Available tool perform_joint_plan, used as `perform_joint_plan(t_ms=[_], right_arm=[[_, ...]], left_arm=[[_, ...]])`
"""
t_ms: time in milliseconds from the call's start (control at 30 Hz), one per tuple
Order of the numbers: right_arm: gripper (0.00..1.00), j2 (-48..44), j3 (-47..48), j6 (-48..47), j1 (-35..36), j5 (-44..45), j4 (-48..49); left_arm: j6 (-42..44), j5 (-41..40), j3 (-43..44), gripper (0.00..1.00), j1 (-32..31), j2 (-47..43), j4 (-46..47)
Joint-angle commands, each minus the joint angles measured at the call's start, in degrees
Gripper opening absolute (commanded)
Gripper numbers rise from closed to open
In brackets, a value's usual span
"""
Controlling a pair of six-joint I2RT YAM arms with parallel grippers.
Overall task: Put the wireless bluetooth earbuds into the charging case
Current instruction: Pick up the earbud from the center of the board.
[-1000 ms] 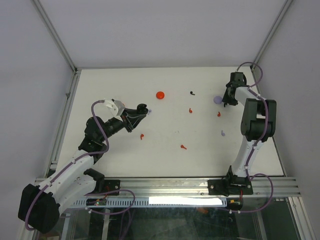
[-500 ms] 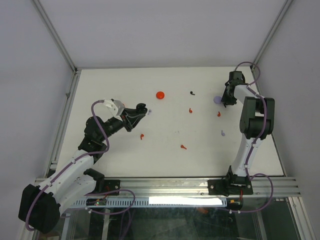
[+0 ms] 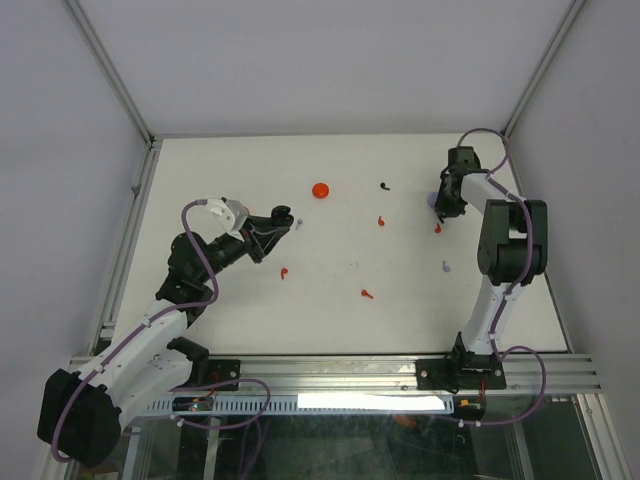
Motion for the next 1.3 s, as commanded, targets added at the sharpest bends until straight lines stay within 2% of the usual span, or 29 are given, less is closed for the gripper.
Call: perform_joint_plan(t_ms=[0, 367, 633, 867, 1267], right_arm=[[0.17, -7.73, -2.55, -0.24, 5.24, -3.24, -1.45], [0.18, -17.22, -9.22, 0.31, 22.30, -8.08, -1.56], [0.18, -15.27, -11.36, 1.68, 34.33, -8.79, -0.48], [0.19, -12.90, -12.06, 1.98, 39.32, -5.63, -1.76], [0.21, -8.60, -10.07, -0.65, 42.59, -1.54, -8.91]], left_arm=[[1.06, 0.83, 2.24, 0.02, 0.82, -1.15, 2.19], [0.66, 1.30, 1.67, 0.02, 0.91, -2.34, 3.17], [1.08, 1.29, 1.45, 0.02, 1.05, -2.61, 3.45], [1.13, 1.42, 1.53, 0.02, 1.16, -2.57, 3.45], [1.04, 1.51, 1.53, 0.02, 1.34, -2.52, 3.45]])
